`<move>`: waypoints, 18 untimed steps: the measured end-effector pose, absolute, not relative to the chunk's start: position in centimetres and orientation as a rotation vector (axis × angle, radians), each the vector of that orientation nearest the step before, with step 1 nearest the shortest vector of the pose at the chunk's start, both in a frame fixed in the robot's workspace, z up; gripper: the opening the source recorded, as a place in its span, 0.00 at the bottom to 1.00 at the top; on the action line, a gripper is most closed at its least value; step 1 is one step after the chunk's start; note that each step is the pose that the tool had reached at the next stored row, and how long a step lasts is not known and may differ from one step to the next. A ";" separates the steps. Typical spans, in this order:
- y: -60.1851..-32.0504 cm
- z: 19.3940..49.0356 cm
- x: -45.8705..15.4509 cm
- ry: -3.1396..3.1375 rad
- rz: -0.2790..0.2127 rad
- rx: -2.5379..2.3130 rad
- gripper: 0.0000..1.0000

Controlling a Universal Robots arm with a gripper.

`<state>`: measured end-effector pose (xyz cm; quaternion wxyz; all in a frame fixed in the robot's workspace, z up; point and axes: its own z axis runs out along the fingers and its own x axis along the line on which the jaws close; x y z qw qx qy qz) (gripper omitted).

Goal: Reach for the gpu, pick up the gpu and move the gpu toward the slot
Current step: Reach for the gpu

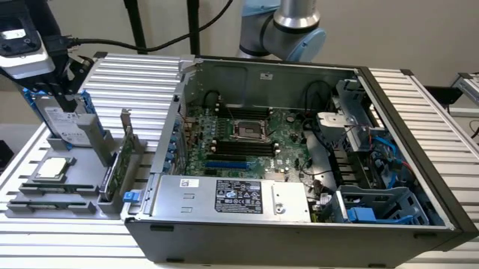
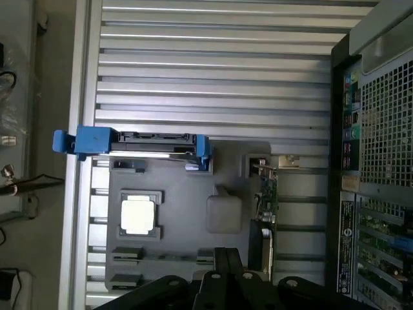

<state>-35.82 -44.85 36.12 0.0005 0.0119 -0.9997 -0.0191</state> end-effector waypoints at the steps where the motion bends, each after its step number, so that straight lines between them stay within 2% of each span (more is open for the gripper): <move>1: -45.1 36.0 -35.5 -3.140 -0.060 0.037 0.11; 10: -47.0 34.7 -32.1 -3.140 -0.060 0.037 0.11; 18: -47.2 34.1 -31.4 -3.142 -0.059 0.037 0.11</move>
